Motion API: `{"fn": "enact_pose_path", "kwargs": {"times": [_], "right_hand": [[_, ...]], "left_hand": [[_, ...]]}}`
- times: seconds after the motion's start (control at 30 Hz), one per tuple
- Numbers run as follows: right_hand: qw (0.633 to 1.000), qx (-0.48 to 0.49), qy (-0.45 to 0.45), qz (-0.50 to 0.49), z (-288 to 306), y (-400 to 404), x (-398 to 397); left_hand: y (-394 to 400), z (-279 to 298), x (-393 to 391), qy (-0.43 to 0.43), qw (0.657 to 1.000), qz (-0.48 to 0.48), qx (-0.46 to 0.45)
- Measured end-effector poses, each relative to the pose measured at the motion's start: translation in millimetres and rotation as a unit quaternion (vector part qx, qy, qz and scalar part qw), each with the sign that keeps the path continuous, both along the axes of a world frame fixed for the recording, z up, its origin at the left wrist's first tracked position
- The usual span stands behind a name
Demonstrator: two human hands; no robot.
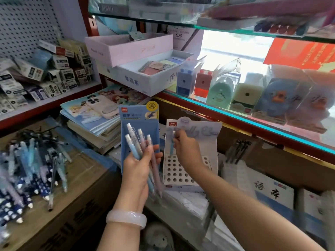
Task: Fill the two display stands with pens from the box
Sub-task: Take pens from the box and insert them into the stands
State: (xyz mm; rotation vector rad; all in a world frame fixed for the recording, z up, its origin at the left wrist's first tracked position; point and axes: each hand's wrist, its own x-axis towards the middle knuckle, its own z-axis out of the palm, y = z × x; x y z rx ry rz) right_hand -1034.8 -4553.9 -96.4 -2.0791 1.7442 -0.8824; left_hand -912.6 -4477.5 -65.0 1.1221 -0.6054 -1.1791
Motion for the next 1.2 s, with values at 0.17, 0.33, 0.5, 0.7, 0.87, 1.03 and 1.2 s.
{"fn": "enact_pose_path", "kwargs": {"times": [0.17,0.33,0.5,0.7,0.87,1.03,1.2], "right_hand": [[1.000,0.002,-0.002,0.007,3.1,-8.4,5.1],[0.998,0.046,0.035,0.001,-15.2,-6.6,5.9],[0.998,0.056,-0.007,-0.030,-23.3,-13.6,9.3],[0.991,0.039,-0.103,-0.080,-0.8,-0.2,1.5],[0.928,0.203,-0.286,0.129,54.6,34.3,9.2],[0.903,0.285,-0.273,0.170,60.7,45.5,3.1],[0.921,0.232,-0.289,0.118,63.9,40.4,-22.1]], "left_hand": [[-1.7,-2.2,5.4,0.000,1.000,-0.014,-0.020],[-2.1,-4.0,8.2,-0.005,1.000,-0.004,-0.025],[0.7,-0.9,7.0,-0.010,1.000,-0.016,-0.019],[4.0,4.2,7.0,-0.013,0.998,-0.048,-0.024],[4.3,6.5,-0.6,-0.053,0.997,-0.053,-0.025],[4.6,2.7,-7.2,-0.110,0.992,-0.061,-0.013],[8.4,3.8,-11.0,-0.047,0.995,-0.085,0.007]]}}
